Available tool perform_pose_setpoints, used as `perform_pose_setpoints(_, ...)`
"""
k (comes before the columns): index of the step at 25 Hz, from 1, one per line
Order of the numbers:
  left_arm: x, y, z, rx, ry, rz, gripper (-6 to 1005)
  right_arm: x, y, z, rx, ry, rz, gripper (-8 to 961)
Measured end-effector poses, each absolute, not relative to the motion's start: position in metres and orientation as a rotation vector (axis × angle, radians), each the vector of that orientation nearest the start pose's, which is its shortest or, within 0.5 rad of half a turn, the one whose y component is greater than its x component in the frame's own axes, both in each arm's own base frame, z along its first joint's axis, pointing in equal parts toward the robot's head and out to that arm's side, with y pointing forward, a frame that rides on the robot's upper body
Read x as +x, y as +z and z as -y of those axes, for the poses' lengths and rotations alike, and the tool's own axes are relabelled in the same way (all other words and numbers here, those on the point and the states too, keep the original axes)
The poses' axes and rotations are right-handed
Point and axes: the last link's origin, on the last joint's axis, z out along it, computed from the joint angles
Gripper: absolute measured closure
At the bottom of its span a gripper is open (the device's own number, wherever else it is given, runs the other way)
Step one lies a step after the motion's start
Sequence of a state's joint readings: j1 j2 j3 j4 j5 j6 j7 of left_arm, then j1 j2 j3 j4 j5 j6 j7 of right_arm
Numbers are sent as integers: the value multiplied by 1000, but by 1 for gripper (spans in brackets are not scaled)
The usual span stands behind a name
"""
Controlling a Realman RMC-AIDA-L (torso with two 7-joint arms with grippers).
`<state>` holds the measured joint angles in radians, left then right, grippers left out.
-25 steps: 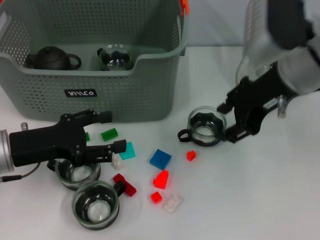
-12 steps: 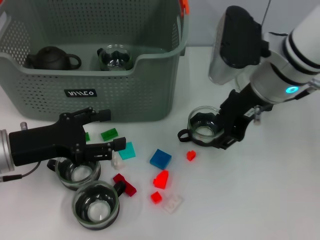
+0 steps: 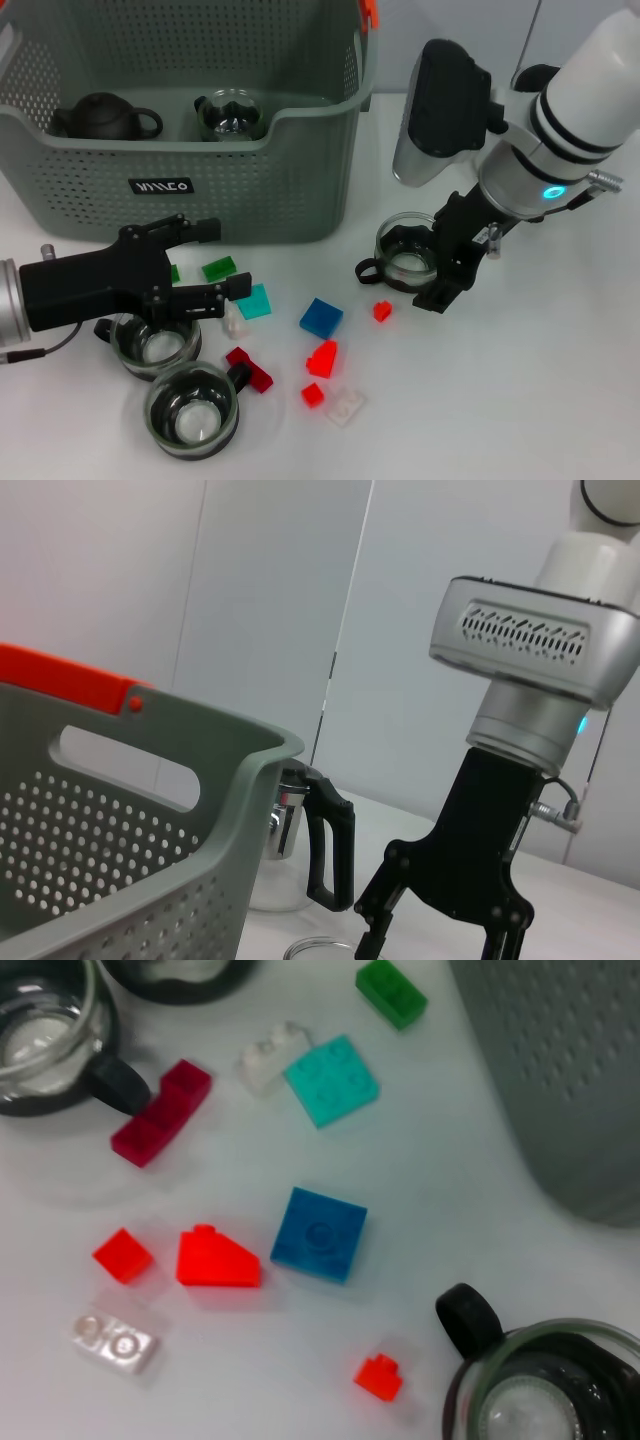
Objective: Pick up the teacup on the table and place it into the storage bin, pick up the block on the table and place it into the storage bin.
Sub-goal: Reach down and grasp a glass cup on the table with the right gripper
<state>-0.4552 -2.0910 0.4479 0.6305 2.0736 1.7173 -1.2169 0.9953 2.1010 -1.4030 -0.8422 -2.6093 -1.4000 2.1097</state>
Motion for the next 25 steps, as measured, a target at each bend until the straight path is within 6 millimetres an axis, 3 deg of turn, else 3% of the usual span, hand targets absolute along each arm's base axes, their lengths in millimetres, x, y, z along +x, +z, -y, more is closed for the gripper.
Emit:
perform_pose_setpoints(9,-288,14,-294,-2637,-851,578,162,135,-75,-401,-2854,-745,-133,101)
perform_pose_setpoints(25,-290,12,-294,-2629,-848,590,165,143,-89,-392,-2856,-837,-60,147)
